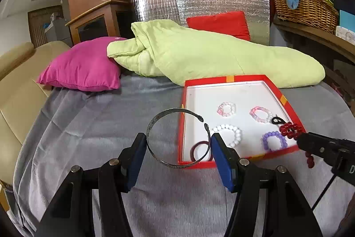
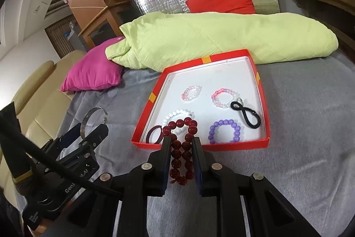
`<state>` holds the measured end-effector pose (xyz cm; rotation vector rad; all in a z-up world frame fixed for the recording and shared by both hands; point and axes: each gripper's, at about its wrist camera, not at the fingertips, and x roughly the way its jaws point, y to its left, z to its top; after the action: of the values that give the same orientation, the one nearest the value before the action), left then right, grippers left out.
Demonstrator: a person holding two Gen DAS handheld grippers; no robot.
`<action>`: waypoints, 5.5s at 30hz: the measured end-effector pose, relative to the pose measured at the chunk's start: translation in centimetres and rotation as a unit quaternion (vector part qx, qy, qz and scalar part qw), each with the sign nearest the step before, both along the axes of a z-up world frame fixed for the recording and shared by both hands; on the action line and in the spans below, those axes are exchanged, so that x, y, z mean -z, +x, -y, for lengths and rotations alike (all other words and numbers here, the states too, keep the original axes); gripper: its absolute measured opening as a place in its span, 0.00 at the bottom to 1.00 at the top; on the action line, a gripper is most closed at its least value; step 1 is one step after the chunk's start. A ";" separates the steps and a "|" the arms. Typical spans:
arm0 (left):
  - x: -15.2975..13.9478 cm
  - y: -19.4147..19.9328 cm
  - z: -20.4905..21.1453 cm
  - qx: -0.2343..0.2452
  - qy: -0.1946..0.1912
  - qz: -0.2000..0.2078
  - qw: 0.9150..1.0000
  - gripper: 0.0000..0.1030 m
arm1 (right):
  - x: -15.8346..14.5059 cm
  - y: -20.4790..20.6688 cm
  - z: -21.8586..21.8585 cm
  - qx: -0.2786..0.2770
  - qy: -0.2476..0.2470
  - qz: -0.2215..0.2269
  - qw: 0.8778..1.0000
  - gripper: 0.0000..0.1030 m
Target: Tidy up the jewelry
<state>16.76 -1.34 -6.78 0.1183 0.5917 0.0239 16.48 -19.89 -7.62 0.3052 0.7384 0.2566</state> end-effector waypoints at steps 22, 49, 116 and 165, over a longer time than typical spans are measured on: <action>1.6 7.7 -2.4 -0.031 -0.026 -0.003 0.999 0.60 | 1.4 5.2 1.2 0.027 0.032 -0.013 0.999 0.20; 3.3 11.0 4.9 0.085 -0.078 -0.036 0.993 0.60 | 3.3 8.9 5.1 0.106 0.056 -0.044 0.992 0.20; 0.0 0.1 -1.1 0.012 0.037 -0.046 0.998 0.78 | -0.4 -0.3 0.9 0.058 -0.069 -0.021 0.996 0.53; 0.5 -3.7 -2.2 -0.001 0.033 -0.054 0.998 0.79 | -0.1 -4.8 -2.1 0.056 -0.114 0.014 0.992 0.54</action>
<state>13.11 0.90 -7.26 0.1832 0.6991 0.0397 11.66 -17.75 -7.55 0.1247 0.7137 0.0679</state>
